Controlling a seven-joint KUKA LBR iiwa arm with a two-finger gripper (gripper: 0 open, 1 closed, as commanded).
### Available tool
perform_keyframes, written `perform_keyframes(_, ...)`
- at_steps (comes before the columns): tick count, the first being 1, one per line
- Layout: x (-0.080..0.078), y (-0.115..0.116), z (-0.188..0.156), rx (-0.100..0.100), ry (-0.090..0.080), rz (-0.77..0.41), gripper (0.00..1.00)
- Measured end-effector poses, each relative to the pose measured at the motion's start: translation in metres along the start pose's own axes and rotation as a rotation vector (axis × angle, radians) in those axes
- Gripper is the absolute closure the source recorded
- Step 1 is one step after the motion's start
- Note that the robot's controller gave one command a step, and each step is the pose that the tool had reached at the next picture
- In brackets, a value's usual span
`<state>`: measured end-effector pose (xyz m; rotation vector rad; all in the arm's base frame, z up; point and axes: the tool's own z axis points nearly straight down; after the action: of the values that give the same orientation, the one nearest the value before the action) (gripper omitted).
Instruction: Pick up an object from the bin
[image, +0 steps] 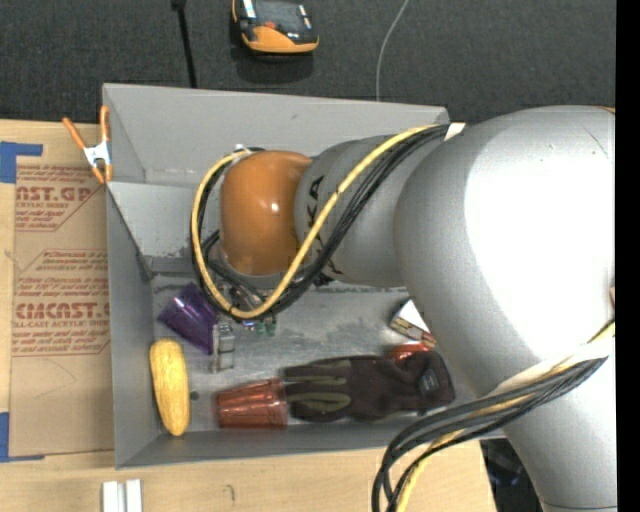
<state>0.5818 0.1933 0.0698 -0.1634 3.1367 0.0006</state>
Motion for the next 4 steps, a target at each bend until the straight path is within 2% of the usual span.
perform_keyframes(1, -0.010, 0.011, 0.000, -0.002, -0.002, 0.114, 1.00)
perform_keyframes(2, -0.010, 0.011, 0.000, -0.002, -0.002, 0.114, 1.00)
perform_keyframes(3, 0.003, 0.014, -0.052, 0.001, 0.007, 0.116, 1.00)
perform_keyframes(4, 0.000, 0.023, -0.076, -0.005, -0.013, 0.143, 1.00)
